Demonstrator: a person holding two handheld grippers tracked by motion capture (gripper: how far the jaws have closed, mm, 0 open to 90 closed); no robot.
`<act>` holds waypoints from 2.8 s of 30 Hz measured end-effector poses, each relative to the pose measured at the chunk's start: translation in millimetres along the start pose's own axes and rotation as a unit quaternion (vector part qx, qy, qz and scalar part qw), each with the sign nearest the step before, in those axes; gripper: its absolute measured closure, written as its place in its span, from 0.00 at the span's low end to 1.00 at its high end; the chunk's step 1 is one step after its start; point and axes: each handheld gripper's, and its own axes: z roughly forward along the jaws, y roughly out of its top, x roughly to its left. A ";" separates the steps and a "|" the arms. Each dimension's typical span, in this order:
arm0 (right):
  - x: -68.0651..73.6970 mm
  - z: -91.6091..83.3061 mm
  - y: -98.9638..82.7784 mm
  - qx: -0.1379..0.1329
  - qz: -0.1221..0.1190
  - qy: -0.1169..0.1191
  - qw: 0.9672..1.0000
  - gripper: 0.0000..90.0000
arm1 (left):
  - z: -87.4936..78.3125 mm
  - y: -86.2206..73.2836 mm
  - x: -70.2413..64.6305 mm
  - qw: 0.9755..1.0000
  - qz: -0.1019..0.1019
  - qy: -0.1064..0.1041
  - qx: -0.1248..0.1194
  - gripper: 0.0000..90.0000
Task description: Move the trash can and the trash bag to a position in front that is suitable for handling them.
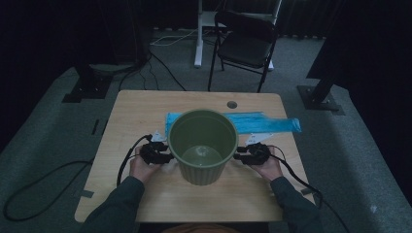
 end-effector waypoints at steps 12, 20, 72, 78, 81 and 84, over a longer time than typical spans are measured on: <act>10.8 6.9 11.0 -0.013 -0.006 0.025 1.000 0.70 | -4.5 -0.4 -5.7 0.999 0.003 0.005 -0.033 0.64; 14.3 12.2 15.1 -0.014 -0.013 0.032 0.999 0.70 | -8.7 -3.2 0.5 0.999 -0.007 0.006 -0.034 0.67; -124.9 30.7 5.3 0.100 0.069 -0.162 0.979 0.59 | 8.7 -19.6 41.3 0.997 -0.052 0.054 0.020 0.61; -128.1 34.4 8.3 0.103 0.076 -0.149 0.981 0.58 | 9.1 -19.2 40.6 0.997 -0.050 0.056 0.020 0.60; -129.5 37.0 10.7 0.103 0.083 -0.137 0.982 0.59 | 9.5 -19.0 40.0 0.997 -0.049 0.057 0.021 0.60; -133.8 36.8 10.1 0.099 0.099 -0.120 0.983 0.66 | 9.8 -18.9 39.8 0.997 -0.047 0.057 0.021 0.59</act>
